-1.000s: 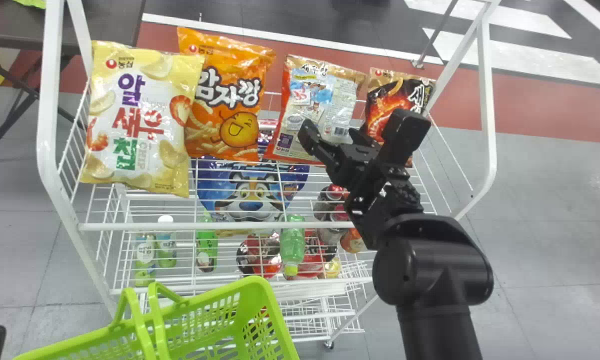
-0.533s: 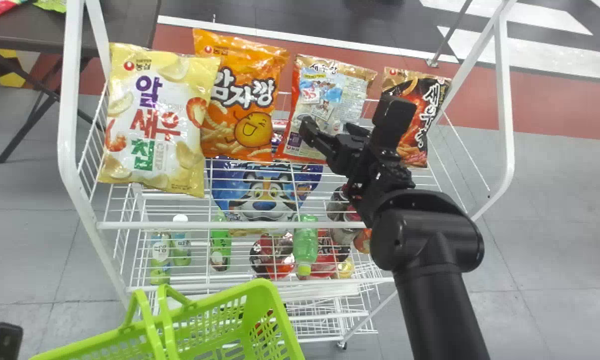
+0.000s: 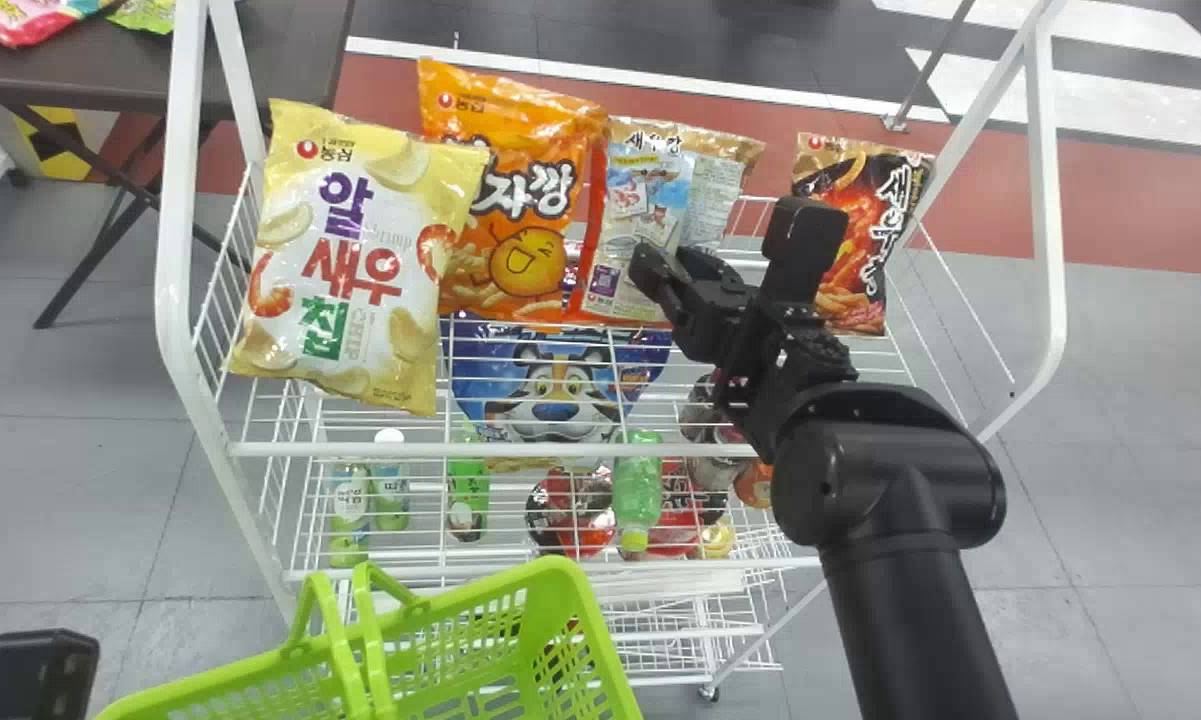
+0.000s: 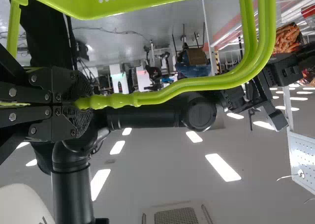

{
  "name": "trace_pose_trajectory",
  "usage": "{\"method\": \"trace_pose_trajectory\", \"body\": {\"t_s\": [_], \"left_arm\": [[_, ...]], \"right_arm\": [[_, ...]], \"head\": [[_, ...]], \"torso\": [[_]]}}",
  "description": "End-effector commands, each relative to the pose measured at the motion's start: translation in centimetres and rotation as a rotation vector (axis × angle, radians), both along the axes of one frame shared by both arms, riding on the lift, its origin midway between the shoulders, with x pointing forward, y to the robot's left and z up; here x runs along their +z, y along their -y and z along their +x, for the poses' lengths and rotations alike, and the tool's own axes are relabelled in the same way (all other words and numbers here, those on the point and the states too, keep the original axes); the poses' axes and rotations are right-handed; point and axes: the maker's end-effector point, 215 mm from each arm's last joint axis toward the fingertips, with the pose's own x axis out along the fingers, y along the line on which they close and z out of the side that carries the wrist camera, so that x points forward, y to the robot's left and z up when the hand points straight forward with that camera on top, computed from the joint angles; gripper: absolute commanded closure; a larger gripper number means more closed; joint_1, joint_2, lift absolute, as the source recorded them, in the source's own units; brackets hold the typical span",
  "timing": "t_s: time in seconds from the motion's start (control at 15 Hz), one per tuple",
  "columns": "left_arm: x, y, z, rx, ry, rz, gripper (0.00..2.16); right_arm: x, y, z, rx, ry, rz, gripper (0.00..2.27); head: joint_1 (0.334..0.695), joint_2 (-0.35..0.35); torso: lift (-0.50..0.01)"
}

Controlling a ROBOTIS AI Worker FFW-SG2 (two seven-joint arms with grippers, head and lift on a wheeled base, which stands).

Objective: Hold basket handle with left hand then pick Saewookkang with right hand and place into basket

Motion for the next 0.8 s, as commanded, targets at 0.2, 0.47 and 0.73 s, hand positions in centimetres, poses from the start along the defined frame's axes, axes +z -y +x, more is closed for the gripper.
{"method": "trace_pose_trajectory", "body": {"t_s": [0.2,0.47,0.73], "left_arm": [[-0.1,0.0,-0.5,-0.004,-0.036,-0.003,2.15],[0.0,0.1,-0.7,-0.005,-0.037,-0.004,2.15],[0.1,0.3,-0.9,-0.010,-0.037,-0.007,2.15]], "right_arm": [[1.0,1.1,-1.2,-0.023,0.022,-0.019,2.25],[3.5,2.0,-4.1,-0.043,0.065,-0.028,2.25],[6.9,1.3,-7.8,-0.032,0.067,-0.044,2.25]], "head": [[0.695,-0.228],[0.695,-0.251],[0.695,-0.272]], "torso": [[-0.014],[-0.014],[-0.014]]}}
